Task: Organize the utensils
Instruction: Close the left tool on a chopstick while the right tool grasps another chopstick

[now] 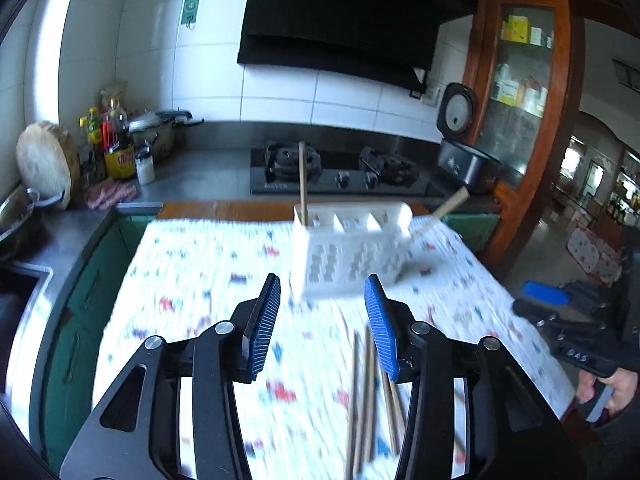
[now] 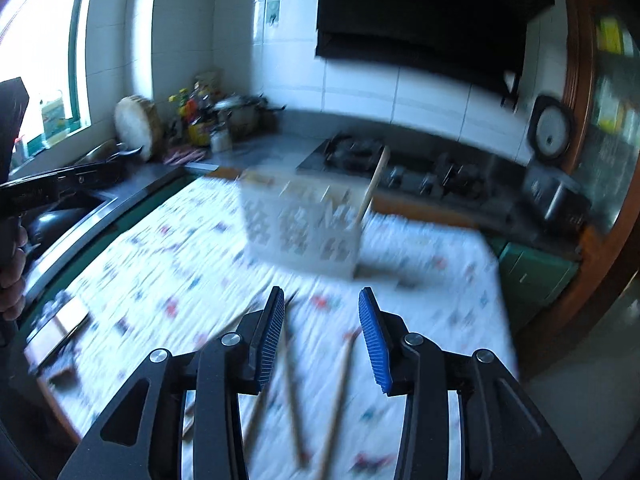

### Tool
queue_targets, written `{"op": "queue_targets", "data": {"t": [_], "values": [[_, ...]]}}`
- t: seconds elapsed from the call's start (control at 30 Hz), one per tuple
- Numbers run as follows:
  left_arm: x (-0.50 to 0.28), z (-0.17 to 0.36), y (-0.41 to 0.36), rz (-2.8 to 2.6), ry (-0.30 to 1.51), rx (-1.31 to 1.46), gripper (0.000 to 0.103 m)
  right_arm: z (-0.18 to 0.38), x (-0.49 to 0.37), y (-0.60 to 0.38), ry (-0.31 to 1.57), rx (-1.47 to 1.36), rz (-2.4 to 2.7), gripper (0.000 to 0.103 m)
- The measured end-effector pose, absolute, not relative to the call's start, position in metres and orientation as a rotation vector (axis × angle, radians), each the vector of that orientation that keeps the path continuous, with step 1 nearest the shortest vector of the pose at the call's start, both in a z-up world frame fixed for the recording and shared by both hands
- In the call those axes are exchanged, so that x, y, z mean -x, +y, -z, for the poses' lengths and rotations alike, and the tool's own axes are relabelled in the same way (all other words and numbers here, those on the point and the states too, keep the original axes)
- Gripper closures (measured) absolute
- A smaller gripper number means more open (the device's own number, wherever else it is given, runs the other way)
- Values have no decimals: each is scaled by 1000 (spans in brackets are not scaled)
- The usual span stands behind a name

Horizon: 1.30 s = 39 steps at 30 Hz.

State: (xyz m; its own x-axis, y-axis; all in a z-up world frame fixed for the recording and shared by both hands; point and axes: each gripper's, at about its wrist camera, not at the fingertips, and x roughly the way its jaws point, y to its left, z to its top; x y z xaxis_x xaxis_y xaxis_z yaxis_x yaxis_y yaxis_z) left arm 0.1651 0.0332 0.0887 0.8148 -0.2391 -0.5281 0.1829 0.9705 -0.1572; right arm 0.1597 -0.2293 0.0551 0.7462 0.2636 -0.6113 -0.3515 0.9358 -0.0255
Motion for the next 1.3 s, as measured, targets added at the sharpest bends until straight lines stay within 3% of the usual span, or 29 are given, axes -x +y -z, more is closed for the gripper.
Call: {"op": "queue_targets", "data": {"t": [0.33, 0.47, 0.67, 1.3], "values": [[-106, -7, 29, 264, 695, 154, 60, 38, -116, -225, 740, 117, -358, 71], [-100, 30, 19, 282, 773, 142, 79, 63, -120, -229, 780, 103, -335, 78], [-109, 74, 4, 309, 870, 112, 94, 83, -128, -235, 821, 77, -327, 84], [-130, 100, -6, 311, 945, 102, 95, 99, -141, -233, 862, 81, -329, 87]]}}
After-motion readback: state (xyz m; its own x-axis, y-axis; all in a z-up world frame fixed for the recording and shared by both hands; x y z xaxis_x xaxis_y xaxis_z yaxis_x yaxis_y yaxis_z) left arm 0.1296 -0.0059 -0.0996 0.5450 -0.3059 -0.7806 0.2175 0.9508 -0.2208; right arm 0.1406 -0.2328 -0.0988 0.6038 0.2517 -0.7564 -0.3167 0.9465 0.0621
